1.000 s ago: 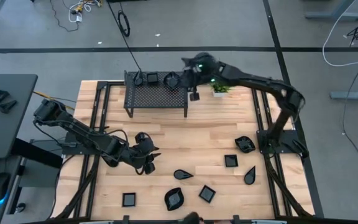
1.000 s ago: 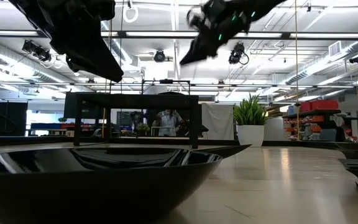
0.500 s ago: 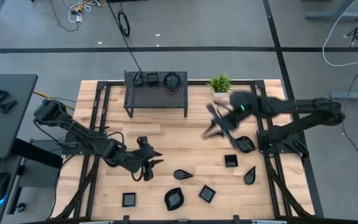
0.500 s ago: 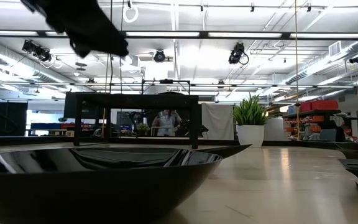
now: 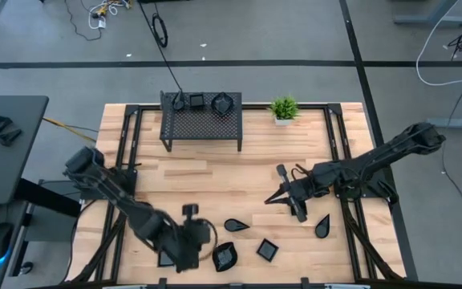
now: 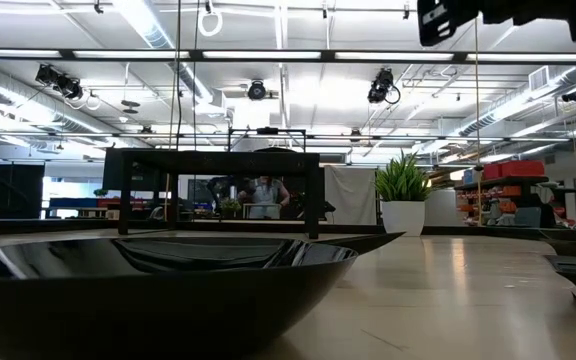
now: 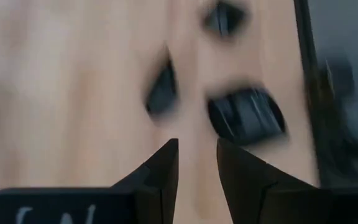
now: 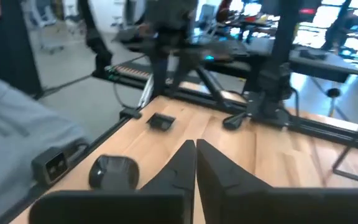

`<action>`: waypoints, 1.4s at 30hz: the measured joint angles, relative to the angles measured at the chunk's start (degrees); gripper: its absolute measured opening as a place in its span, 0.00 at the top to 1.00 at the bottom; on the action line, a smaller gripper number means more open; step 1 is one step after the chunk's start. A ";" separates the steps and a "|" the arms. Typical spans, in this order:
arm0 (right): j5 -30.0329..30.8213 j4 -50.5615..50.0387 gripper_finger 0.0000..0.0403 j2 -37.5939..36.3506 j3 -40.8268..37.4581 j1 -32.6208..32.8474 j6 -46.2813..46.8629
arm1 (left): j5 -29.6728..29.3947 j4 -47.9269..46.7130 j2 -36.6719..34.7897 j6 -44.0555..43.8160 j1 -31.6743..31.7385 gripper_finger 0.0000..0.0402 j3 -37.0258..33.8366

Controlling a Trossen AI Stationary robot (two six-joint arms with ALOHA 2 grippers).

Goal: Pick & Place Mini shaped plates
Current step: Stack the black square plate on top of the square plate on the shelf

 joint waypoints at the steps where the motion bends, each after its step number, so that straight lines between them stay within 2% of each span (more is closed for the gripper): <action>1: 0.92 1.25 0.96 0.00 -0.56 0.14 0.60 | 3.52 -3.83 1.78 -3.58 -0.70 0.72 2.41; 5: 4.11 4.93 0.96 0.00 -2.28 0.13 1.15 | 15.98 -12.59 7.29 -15.45 -5.02 0.72 6.94; 8: 6.42 5.99 0.97 0.00 -2.45 0.12 0.49 | 19.62 -13.35 10.09 -21.87 -9.60 0.72 7.05; 14: 8.56 8.43 0.98 0.01 -2.45 -0.28 -2.18 | 16.09 -12.58 15.13 -30.73 -17.73 0.72 7.07; 19: 8.56 10.06 0.98 0.02 -2.45 -1.24 -3.49 | 12.94 -12.07 19.83 -31.11 -21.01 0.72 7.05; 25: 8.56 10.49 0.97 0.02 -2.45 -1.81 -3.35 | 11.99 -14.22 23.70 -32.23 -21.30 0.73 7.05; 30: 8.56 10.44 0.97 0.02 -2.45 -1.81 -3.34 | 10.89 -17.83 24.54 -35.57 -20.99 0.79 7.05; 35: 8.56 10.42 0.97 0.02 -2.45 -1.81 -3.51 | 13.28 -17.96 24.54 -35.61 -20.99 0.85 7.36; 38: 8.56 10.42 0.97 0.02 -2.45 -1.81 -3.51 | 13.94 -18.52 24.54 -36.33 -20.99 0.84 8.60; 42: 8.56 10.42 0.97 0.02 -2.45 -1.81 -3.51 | 10.76 -23.46 24.52 -37.12 -21.04 0.79 12.02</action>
